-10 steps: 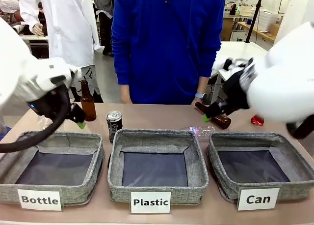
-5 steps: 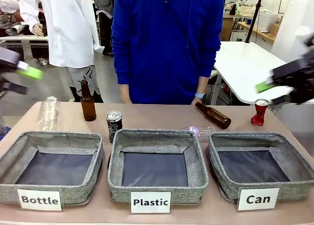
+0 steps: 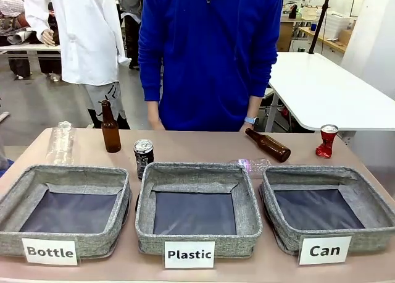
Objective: Sort the can waste into the basket.
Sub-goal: Pick up the can waste from the table and place it in the right Fabric basket.
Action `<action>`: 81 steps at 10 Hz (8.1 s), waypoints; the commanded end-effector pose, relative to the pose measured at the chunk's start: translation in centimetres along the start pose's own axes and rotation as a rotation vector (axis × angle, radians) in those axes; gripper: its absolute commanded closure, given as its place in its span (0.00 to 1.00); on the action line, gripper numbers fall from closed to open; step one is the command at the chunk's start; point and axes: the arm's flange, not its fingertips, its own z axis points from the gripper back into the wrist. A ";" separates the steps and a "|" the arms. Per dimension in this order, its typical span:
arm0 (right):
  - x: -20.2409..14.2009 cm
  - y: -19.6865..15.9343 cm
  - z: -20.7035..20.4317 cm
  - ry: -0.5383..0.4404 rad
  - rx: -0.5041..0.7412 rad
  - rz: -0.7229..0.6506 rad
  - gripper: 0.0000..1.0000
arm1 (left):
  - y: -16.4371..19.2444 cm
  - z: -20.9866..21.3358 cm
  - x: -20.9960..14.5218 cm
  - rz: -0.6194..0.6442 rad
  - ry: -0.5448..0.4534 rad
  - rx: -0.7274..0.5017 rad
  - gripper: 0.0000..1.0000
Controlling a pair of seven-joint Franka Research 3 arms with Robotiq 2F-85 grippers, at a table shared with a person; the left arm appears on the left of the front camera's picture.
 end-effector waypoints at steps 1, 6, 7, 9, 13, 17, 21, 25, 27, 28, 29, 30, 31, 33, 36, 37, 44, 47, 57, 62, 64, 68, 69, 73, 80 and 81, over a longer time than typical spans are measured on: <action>-0.6 -3.0 -0.3 -0.061 0.106 -0.025 0.00 | 2.3 -3.0 -6.5 -0.065 -0.093 -0.042 0.00; 0.5 -3.5 1.4 -0.079 0.081 -0.066 0.00 | 3.9 1.5 -0.7 -0.032 -0.103 0.002 0.00; 0.5 -3.5 1.4 -0.079 0.081 -0.066 0.00 | 3.9 1.5 -0.7 -0.032 -0.103 0.002 0.00; 0.5 -3.5 1.4 -0.079 0.081 -0.066 0.00 | 4.3 1.2 -1.0 -0.037 -0.092 0.012 0.00; 0.5 -3.5 1.4 -0.079 0.081 -0.066 0.00 | -0.5 -12.8 3.5 -0.290 0.334 0.160 0.00; 0.5 -3.5 1.4 -0.079 0.081 -0.066 0.00 | -1.3 -27.9 2.7 -0.441 0.488 0.240 0.00; 0.5 -3.5 1.4 -0.079 0.081 -0.066 0.00 | -2.1 -20.5 6.5 -0.355 0.427 0.131 0.00; 0.5 -3.5 1.4 -0.079 0.081 -0.066 0.00 | 0.2 -1.2 4.4 -0.326 0.142 0.060 0.00; 0.5 -3.5 1.4 -0.079 0.081 -0.066 0.00 | 1.6 3.1 2.1 -0.288 0.016 0.074 0.00; 0.5 -3.5 1.4 -0.079 0.081 -0.066 0.00 | 1.6 4.3 1.7 -0.286 -0.027 0.087 0.00; 0.5 -3.5 1.4 -0.079 0.081 -0.066 0.00 | 1.3 4.1 2.2 -0.297 -0.011 0.081 0.00; 0.5 -3.5 1.4 -0.079 0.081 -0.066 0.00 | 0.6 2.5 3.2 -0.318 0.046 0.083 0.00; 0.5 -3.5 1.4 -0.079 0.081 -0.066 0.00 | -0.1 0.2 4.1 -0.336 0.115 0.098 0.00; 0.5 -3.5 1.4 -0.079 0.081 -0.066 0.00 | -1.8 -4.8 5.3 -0.388 0.244 0.126 0.00; 0.5 -3.5 1.4 -0.079 0.081 -0.066 0.00 | -2.5 -8.1 6.4 -0.402 0.349 0.134 0.00; 0.5 -3.5 1.4 -0.079 0.081 -0.066 0.00 | -2.1 -5.8 6.6 -0.388 0.298 0.101 0.00; 0.5 -3.5 1.4 -0.079 0.081 -0.066 0.00 | -3.6 -18.4 6.7 -0.581 0.443 0.113 0.00; 0.5 -3.5 1.4 -0.079 0.081 -0.066 0.00 | -2.9 -27.7 6.1 -0.880 0.426 0.093 0.00; 0.5 -3.5 1.4 -0.079 0.081 -0.066 0.00 | -1.6 -34.6 3.7 -0.916 0.416 -0.030 0.00; 0.5 -3.5 1.4 -0.079 0.081 -0.066 0.00 | 2.8 -40.0 7.0 -1.242 0.634 -0.399 0.00; 0.5 -3.5 1.4 -0.079 0.081 -0.066 0.00 | 4.3 -41.8 6.2 -1.303 0.613 -0.433 0.00; 0.5 -3.5 1.4 -0.079 0.081 -0.066 0.00 | -0.5 -26.5 5.6 -1.178 0.515 -0.383 0.00; 0.5 -3.5 1.4 -0.079 0.081 -0.066 0.00 | -1.7 -19.5 4.4 -1.179 0.473 -0.318 0.00; 0.5 -3.5 1.4 -0.079 0.081 -0.066 0.00 | -0.1 -2.0 2.0 -1.105 0.184 -0.152 0.00; 0.5 -3.5 1.4 -0.079 0.081 -0.066 0.00 | 0.9 -8.2 5.5 -1.083 0.077 -0.098 0.00; 0.5 -3.5 1.4 -0.079 0.081 -0.066 0.00 | 0.6 -13.2 7.6 -1.094 0.120 -0.065 0.00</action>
